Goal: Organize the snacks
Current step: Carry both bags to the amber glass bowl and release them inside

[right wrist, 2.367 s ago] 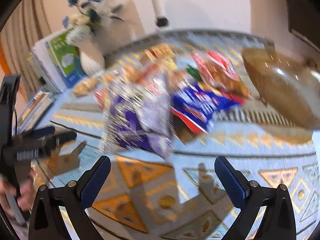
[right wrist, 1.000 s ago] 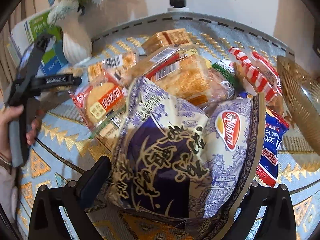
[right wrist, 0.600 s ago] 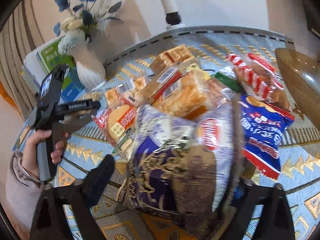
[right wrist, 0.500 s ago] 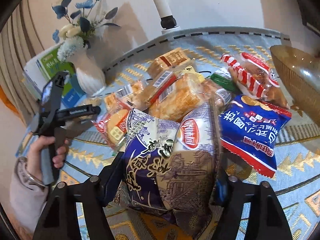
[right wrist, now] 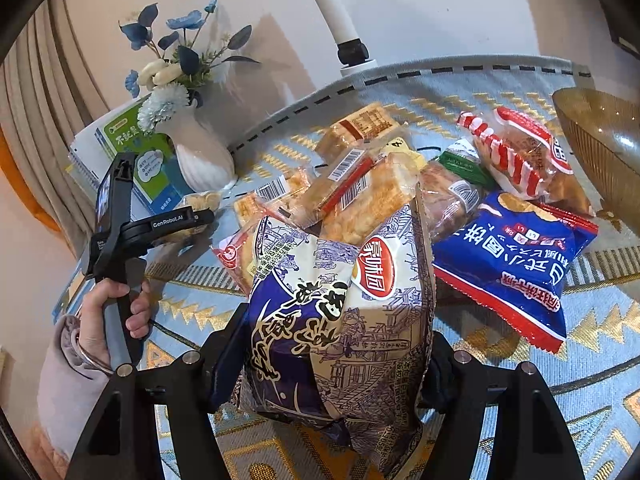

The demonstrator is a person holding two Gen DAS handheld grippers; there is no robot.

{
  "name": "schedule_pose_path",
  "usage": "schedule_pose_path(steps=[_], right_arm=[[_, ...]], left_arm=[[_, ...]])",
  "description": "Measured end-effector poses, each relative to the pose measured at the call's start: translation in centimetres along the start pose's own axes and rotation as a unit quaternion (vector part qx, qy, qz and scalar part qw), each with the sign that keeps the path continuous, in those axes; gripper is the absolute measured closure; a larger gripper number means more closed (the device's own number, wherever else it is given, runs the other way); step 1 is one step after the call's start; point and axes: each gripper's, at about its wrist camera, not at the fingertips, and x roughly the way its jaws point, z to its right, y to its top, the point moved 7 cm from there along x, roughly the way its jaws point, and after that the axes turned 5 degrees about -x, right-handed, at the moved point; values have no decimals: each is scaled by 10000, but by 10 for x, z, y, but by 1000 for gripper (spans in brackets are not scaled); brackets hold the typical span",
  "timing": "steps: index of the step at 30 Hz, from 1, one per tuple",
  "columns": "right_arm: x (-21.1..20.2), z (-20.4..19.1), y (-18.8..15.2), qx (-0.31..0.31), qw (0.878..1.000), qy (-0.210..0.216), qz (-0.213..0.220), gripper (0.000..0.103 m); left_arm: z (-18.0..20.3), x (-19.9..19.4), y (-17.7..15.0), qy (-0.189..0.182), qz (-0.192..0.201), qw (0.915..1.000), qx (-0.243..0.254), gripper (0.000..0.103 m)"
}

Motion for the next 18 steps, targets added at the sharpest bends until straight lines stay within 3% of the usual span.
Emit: schedule_pose_path(steps=[6, 10, 14, 18], right_arm=[[-11, 1, 1, 84, 9995, 74, 297, 33], [-13, 0, 1, 110, 9994, 97, 317, 33], [-15, 4, 1, 277, 9989, 144, 346, 33], [-20, 12, 1, 517, 9975, 231, 433, 33]], left_arm=[[16, -18, 1, 122, 471, 9979, 425, 26], [32, -22, -3, 228, 555, 9946, 848, 26], [29, -23, -12, 103, 367, 9975, 599, 26], [17, -37, -22, 331, 477, 9979, 297, 26]])
